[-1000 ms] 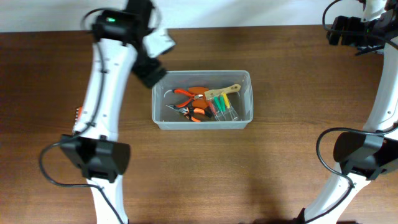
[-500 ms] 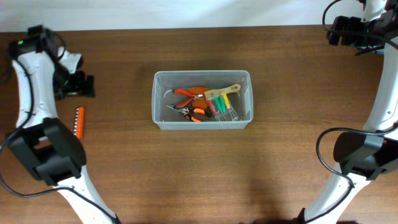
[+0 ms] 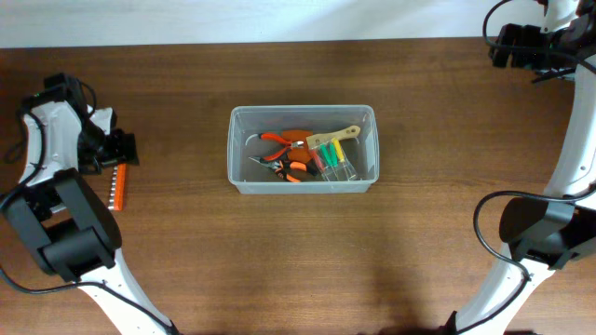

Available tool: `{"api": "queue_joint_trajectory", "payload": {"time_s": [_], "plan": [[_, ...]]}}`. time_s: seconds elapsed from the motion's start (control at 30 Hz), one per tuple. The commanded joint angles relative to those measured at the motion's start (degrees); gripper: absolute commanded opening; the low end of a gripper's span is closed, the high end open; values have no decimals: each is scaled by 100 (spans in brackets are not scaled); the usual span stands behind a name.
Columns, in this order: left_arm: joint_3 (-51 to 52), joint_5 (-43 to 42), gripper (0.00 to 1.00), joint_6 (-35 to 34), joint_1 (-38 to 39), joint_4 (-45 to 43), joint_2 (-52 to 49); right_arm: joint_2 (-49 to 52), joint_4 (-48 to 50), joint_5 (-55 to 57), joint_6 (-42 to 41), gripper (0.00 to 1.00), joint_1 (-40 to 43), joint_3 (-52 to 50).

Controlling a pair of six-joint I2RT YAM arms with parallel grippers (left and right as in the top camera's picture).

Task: Pack container
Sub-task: 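Lower the left gripper onto the orange bit strip and grasp it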

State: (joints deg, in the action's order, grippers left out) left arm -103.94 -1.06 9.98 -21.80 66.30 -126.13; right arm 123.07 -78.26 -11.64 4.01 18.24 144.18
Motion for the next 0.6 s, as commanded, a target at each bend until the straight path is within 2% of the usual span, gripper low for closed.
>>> {"api": "queue_joint_trajectory", "payload": {"time_s": [0.0, 0.47, 0.57], "plan": [[304, 107, 84, -74, -59, -131, -63, 28, 0, -11, -44, 98, 15, -39], [1021, 103, 84, 387, -162, -994, -63, 28, 0, -11, -46, 98, 15, -39], [1143, 83, 79, 719, -162, -1145, -63, 28, 0, -11, -46, 98, 15, -39]]}}
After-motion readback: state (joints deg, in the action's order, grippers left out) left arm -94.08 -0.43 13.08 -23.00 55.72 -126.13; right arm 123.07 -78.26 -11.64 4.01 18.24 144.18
